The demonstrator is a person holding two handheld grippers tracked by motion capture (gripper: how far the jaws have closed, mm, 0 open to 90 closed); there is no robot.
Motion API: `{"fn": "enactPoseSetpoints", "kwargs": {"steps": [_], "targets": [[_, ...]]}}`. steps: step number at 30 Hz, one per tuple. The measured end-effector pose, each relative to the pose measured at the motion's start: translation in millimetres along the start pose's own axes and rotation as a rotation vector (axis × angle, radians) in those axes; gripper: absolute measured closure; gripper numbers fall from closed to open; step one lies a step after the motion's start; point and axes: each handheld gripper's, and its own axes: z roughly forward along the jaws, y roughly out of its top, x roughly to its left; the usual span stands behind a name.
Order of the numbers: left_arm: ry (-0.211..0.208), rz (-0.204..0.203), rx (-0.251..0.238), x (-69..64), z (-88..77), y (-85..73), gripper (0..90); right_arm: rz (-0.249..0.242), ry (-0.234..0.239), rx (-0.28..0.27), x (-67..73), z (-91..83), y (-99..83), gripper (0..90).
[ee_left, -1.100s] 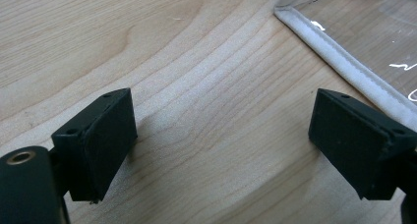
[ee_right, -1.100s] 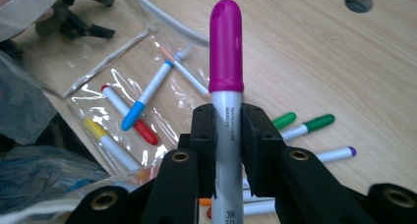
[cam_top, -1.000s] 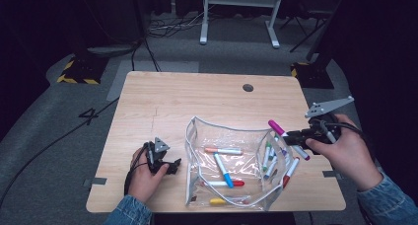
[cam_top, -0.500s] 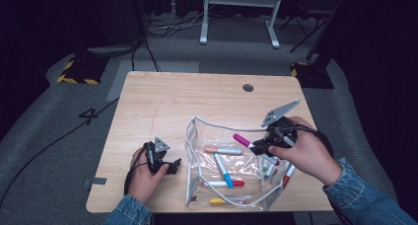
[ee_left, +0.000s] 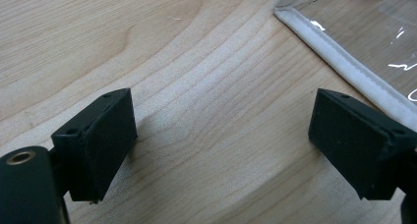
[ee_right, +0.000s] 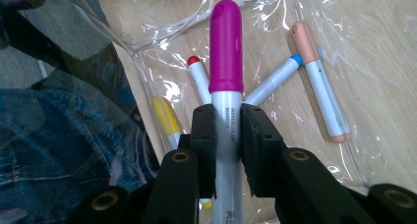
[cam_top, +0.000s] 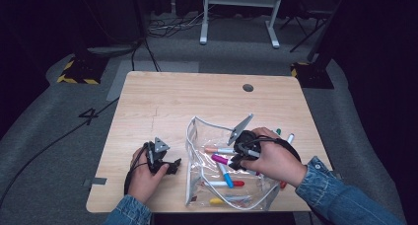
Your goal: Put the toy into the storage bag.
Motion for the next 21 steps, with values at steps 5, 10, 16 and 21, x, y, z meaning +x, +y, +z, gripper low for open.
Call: {"fn": "enactPoseSetpoints", "kwargs": {"steps": [5, 10, 16, 21], "targets": [[0.000, 0.000, 0.000, 0.0, 0.0, 0.0, 11.1, -0.036, -0.015, 0.053, 4.6, 3.3, 9.4, 77.6], [0.000, 0.000, 0.000, 0.0, 0.0, 0.0, 11.1, -0.095, -0.014, 0.106, 13.5, 12.9, 21.1, 77.6], [0.000, -0.001, -0.001, 0.0, 0.0, 0.0, 11.1, -0.125, 0.027, 0.179, 21.1, 39.5, 25.0, 77.6], [0.000, 0.000, -0.001, 0.0, 0.0, 0.0, 11.1, -0.129, 0.063, 0.212, 22.9, 52.7, 25.2, 77.6]]}}
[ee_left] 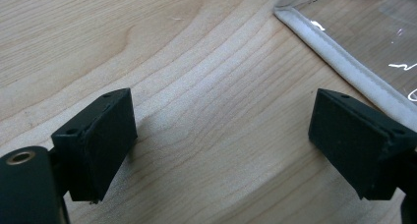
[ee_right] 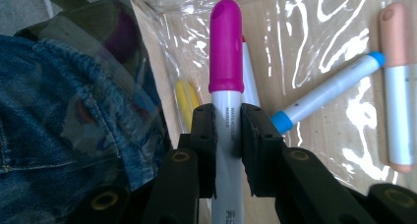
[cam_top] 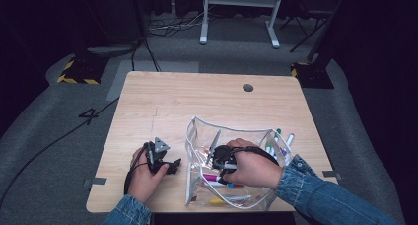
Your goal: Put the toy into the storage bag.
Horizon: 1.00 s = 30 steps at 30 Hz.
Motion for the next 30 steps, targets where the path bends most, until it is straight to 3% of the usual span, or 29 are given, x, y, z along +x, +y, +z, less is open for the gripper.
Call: {"fn": "enactPoseSetpoints", "kwargs": {"steps": [11, 14, 17, 19, 26, 30], "targets": [[0.000, 0.000, 0.000, 0.0, 0.0, 0.0, 11.1, -0.022, 0.104, 0.018, 6.2, 12.2, -2.3, 76.7], [0.000, 0.000, 0.000, 0.0, 0.0, 0.0, 11.1, 0.023, 0.140, -0.024, 6.0, 14.4, -3.7, 62.0], [0.000, 0.001, 0.000, 0.1, 0.0, 0.0, 11.1, 0.027, 0.074, -0.090, 2.9, 6.9, -5.5, 53.6], [0.008, -0.001, -0.009, -0.4, 0.6, -0.3, 11.1, 0.056, 0.049, -0.163, -0.1, -3.8, -7.9, 50.0], [0.000, 0.001, 0.001, 0.1, -0.1, 0.0, 11.1, 0.121, -0.078, -0.369, -10.7, -53.5, -30.8, 51.7], [0.000, 0.000, 0.000, 0.0, 0.0, 0.0, 11.1, 0.181, -0.144, -0.441, -15.7, -81.7, -55.9, 53.8]]}}
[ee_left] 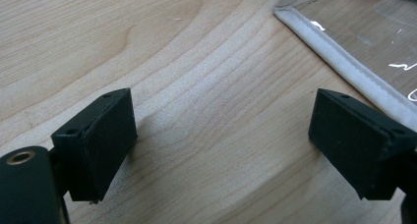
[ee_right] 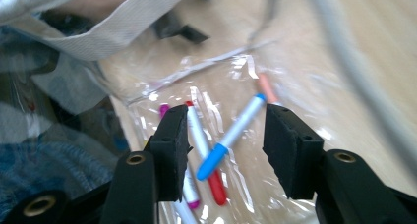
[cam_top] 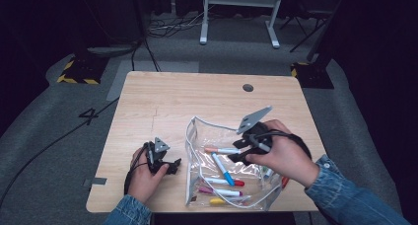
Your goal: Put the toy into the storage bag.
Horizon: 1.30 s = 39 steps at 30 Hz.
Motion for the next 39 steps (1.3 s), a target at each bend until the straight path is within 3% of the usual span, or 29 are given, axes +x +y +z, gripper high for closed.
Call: {"fn": "enactPoseSetpoints", "kwargs": {"steps": [4, 10, 14, 19, 23, 29, 39], "targets": [[0.000, 0.001, 0.001, 0.0, -0.1, 0.0, 11.1, 0.063, -0.067, -0.044, -15.6, -30.4, -19.5, 54.8], [0.000, 0.001, 0.000, 0.0, 0.0, 0.0, 11.1, 0.170, -0.130, -0.121, -36.5, -65.9, -60.3, 54.6], [0.001, 0.000, 0.000, 0.0, 0.0, 0.0, 11.1, 0.237, -0.172, -0.153, -47.1, -82.9, -87.2, 54.7], [0.000, 0.001, 0.001, 0.0, -0.1, 0.0, 11.1, 0.316, -0.240, -0.151, -58.6, -93.7, -119.7, 55.2], [0.002, 0.004, 0.000, 0.2, -0.2, -0.1, 11.1, 0.378, -0.285, -0.127, -67.4, -86.5, -145.7, 51.4], [0.001, 0.006, 0.002, 0.3, -0.3, -0.1, 11.2, 0.474, -0.293, -0.096, -82.2, -58.5, -181.1, 45.3], [0.001, 0.006, 0.002, 0.2, -0.3, -0.1, 11.1, 0.547, -0.291, -0.014, -93.9, 2.1, -217.7, 38.5]]}}
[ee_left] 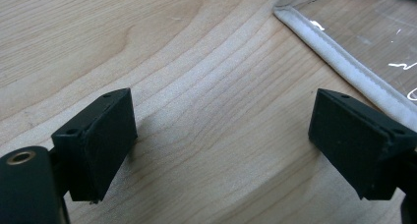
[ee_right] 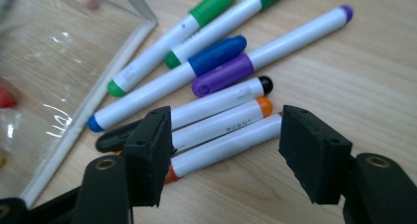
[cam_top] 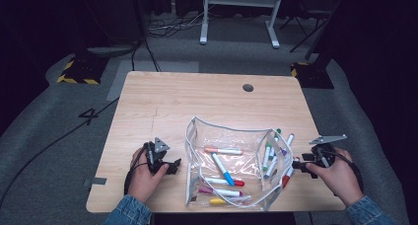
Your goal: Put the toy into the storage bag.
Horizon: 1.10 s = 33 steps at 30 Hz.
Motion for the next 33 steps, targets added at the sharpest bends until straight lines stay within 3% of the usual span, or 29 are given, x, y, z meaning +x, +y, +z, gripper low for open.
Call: {"fn": "enactPoseSetpoints", "kwargs": {"steps": [5, 10, 12, 15, 17, 20, 23, 25, 31, 33], "targets": [[0.000, 0.000, 0.000, 0.0, 0.0, 0.0, 11.1, 0.012, -0.007, 0.040, 0.0, 20.2, -8.8, 37.0], [0.000, 0.000, 0.000, 0.0, 0.0, 0.0, 11.1, 0.025, -0.019, 0.052, -2.6, 28.0, -17.6, 36.8], [0.000, 0.000, 0.000, 0.0, 0.0, 0.0, 11.1, 0.036, -0.021, 0.059, -5.6, 25.1, -20.1, 41.2], [0.001, 0.001, 0.000, 0.1, 0.0, 0.0, 11.1, -0.019, -0.081, 0.115, -10.2, 22.2, -24.0, 48.5], [0.000, -0.001, -0.001, -0.1, 0.1, 0.0, 11.1, -0.002, -0.082, 0.127, -13.6, 24.4, -28.9, 50.2], [0.000, 0.000, 0.000, 0.0, 0.0, 0.0, 11.1, 0.054, -0.061, 0.079, -16.0, 23.6, -31.8, 49.9], [0.000, -0.001, -0.001, 0.0, 0.1, 0.0, 11.1, 0.094, -0.045, -0.005, -12.8, 17.9, -26.4, 42.8], [0.000, 0.000, 0.000, 0.0, 0.0, 0.0, 11.1, 0.103, -0.037, -0.030, -8.0, 18.8, -21.7, 39.9], [0.007, 0.000, -0.009, -0.6, 0.5, -0.7, 11.2, 0.067, -0.064, 0.058, -3.5, 34.9, -22.7, 48.3], [0.007, 0.000, -0.010, -0.6, 0.6, -0.7, 11.1, 0.050, -0.109, 0.068, -7.1, 33.1, -25.3, 53.6]]}}
